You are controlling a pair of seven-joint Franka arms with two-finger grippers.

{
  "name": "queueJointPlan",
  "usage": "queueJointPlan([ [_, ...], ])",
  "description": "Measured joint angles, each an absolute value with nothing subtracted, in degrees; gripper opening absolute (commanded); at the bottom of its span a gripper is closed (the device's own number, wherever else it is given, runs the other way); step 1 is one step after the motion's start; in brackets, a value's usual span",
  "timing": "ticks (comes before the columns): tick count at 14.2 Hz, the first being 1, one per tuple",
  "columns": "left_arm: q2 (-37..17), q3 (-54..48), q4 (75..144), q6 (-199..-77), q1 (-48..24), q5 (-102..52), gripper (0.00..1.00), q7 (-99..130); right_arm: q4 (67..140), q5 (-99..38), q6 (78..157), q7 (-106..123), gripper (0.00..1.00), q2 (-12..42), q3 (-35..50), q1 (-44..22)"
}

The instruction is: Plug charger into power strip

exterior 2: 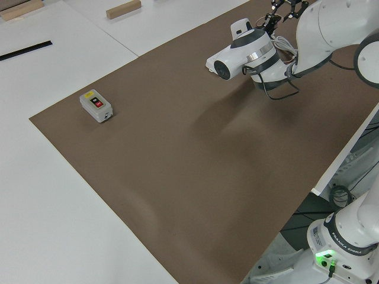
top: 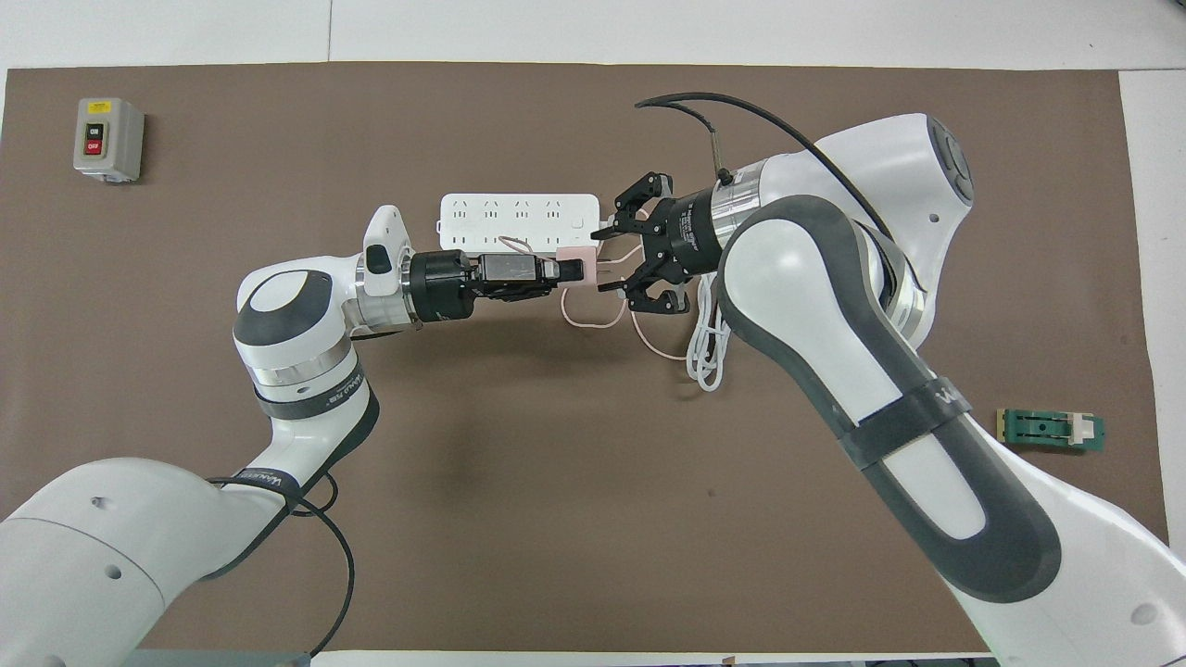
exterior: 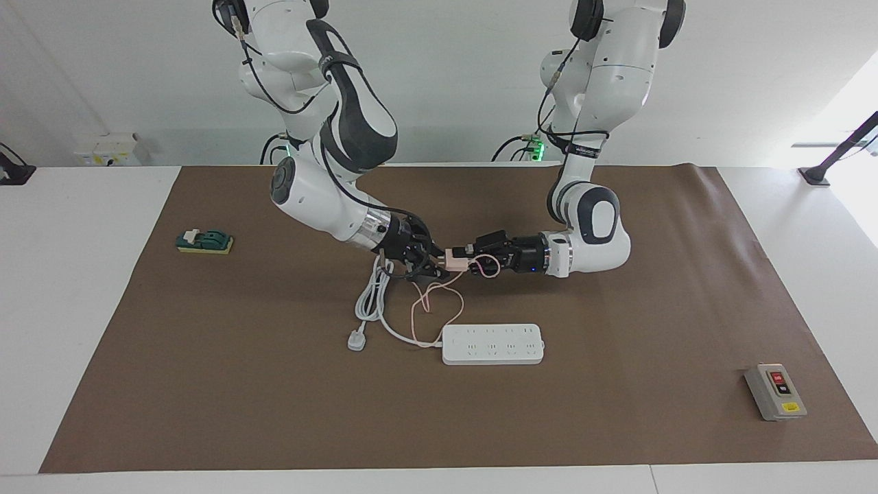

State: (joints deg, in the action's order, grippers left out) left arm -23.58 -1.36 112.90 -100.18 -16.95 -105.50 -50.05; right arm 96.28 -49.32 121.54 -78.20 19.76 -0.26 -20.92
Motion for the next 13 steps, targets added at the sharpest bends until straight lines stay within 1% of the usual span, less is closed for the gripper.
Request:
queueJointPlan([
  [5, -23.58, -1.2, 112.85, -100.18, -16.93, -105.49, 0.0, -50.25, 96.28, -49.33, 120.4, -78.2, 1.0, 19.75, -0.9, -20.21],
  [8, -23.58, -1.02, 112.82, -100.21, -16.91, -104.72, 0.0, -50.33, 96.21, -48.96, 116.96, -78.2, 1.0, 19.32, -1.26, -17.0],
  [10, -23.59, -0.85, 112.57, -100.29, -16.88, -103.45, 0.0, -50.37, 96.08, -46.39, 114.17, -78.16, 1.0, 18.49, -1.31, -14.2],
  [13, -23.58, 0.01, 110.51, -102.58, -16.58, -96.96, 0.0, -49.99, 96.07, -41.9, 110.9, -78.15, 1.0, 16.91, -1.35, -12.0],
])
